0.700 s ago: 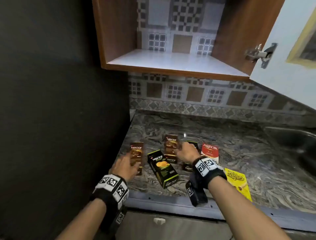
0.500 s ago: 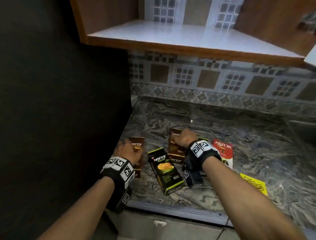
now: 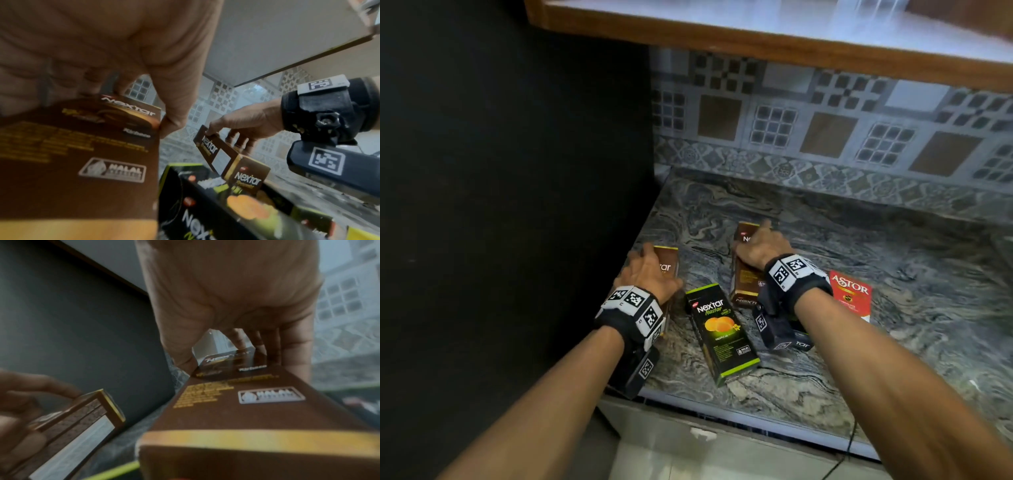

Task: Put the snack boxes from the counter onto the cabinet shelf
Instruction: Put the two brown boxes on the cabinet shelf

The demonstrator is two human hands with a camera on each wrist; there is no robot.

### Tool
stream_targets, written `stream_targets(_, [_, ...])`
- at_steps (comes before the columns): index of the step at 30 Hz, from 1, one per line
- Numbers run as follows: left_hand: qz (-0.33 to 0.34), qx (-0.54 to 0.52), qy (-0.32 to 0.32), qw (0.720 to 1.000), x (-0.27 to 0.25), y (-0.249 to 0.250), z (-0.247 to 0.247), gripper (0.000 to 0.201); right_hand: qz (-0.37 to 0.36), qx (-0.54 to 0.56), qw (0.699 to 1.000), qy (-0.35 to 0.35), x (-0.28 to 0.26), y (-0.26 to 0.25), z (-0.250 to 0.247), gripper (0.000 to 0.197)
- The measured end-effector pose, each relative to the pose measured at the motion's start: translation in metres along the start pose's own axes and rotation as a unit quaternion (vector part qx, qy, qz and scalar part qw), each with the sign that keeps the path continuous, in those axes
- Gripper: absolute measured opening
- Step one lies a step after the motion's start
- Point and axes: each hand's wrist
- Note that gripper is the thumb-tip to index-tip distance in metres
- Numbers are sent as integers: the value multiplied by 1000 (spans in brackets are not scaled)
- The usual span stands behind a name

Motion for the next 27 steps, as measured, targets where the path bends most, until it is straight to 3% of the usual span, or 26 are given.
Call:
stream_targets(8, [88,-69,102,988,-78,20,-119,98,-101,63,985,122,-116,-28,-109,81])
stream_targets(16, [185,-149,238,942,-169,34,-256,90,-203,153,932,259,-238,-54,-235,73])
stream_targets(21, [215,-163,296,916,-176,63,-317,87,-226,185,904,313,-237,-88,-304,69])
stream_targets(27, [237,-167,339,895,-118,118,-362,86,-220,218,893,325,-175,-134,-360,80])
Point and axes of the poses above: each hand's wrist, its own x-axis towards the middle knuckle, its own z-axis out of the palm, y = z × x, and after that the axes turned 10 degrees about y, right-handed
